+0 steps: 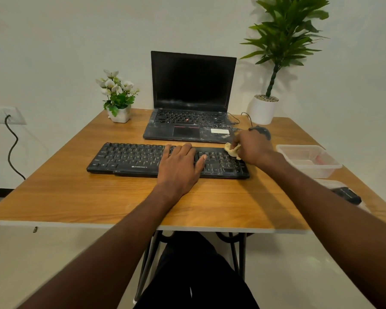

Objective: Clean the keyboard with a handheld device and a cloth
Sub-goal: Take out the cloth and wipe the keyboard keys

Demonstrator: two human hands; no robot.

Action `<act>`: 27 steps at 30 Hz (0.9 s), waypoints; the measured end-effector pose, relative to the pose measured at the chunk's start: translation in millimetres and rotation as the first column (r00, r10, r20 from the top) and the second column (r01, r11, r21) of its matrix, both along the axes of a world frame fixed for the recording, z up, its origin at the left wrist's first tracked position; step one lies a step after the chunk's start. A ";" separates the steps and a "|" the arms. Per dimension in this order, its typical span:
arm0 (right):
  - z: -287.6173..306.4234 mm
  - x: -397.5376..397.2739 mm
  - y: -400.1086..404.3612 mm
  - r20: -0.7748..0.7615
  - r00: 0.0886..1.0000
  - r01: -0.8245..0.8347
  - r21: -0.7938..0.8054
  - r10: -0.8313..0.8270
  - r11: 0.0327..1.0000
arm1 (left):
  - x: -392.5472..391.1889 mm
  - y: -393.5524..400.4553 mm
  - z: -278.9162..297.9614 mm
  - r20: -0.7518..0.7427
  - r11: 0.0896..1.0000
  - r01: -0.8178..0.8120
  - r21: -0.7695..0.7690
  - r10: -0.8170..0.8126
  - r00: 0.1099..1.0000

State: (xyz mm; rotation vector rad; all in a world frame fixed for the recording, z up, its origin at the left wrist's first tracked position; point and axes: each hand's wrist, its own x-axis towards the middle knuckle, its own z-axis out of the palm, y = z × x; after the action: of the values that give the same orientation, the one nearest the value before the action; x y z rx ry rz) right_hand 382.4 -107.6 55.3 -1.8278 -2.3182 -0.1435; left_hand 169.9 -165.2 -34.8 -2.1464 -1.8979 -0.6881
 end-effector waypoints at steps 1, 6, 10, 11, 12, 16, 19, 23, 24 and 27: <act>0.5 5.6 -0.6 0.035 0.999 0.041 0.019 -0.042 0.999 | -0.1 0.1 -0.2 -0.002 1.000 -0.001 0.003 0.001 1.000; -0.6 27.1 3.5 -0.039 0.998 0.043 0.006 -0.043 0.999 | -0.7 2.0 -1.8 -0.007 1.000 -0.001 0.020 0.001 1.000; -7.7 26.9 2.6 -0.094 0.995 -0.012 -0.007 0.012 1.000 | -1.1 2.3 -2.5 -0.012 1.000 0.004 0.017 -0.004 1.000; -8.8 27.6 1.5 -0.068 0.998 -0.010 -0.032 0.008 0.999 | -1.0 2.4 -2.4 -0.013 1.000 0.005 0.019 -0.004 1.000; -8.8 28.4 0.3 -0.026 1.000 -0.011 -0.049 0.010 0.999 | -0.8 2.2 -2.3 -0.013 1.000 0.005 0.020 -0.004 1.000; -3.1 26.9 -3.7 0.020 1.000 -0.013 0.047 0.012 0.999 | -1.3 3.3 -2.5 -0.011 1.000 0.002 0.015 -0.002 1.000; -5.3 21.7 -6.7 -0.043 0.999 -0.020 0.095 0.024 0.995 | -0.7 2.8 -1.6 -0.006 1.000 0.004 0.011 -0.004 1.000; -8.2 14.9 -15.1 0.060 0.992 -0.115 0.069 0.111 0.991 | 0.2 0.0 -0.4 -0.014 1.000 0.001 0.008 -0.001 1.000; -3.9 13.6 -15.9 0.081 0.988 -0.137 0.067 0.131 0.988 | 0.1 0.1 0.0 -0.015 1.000 0.002 0.010 -0.002 1.000; 8.4 3.0 -15.9 -0.024 0.974 -0.224 0.081 0.226 0.971 | -0.3 0.9 -0.8 -0.015 1.000 0.002 0.009 -0.002 1.000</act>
State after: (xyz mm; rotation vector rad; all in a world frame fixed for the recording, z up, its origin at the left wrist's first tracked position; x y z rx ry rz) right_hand 385.3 -123.5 63.6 -1.5070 -2.4391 -0.1670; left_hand 169.6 -164.4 -35.7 -2.1423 -1.8818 -0.6773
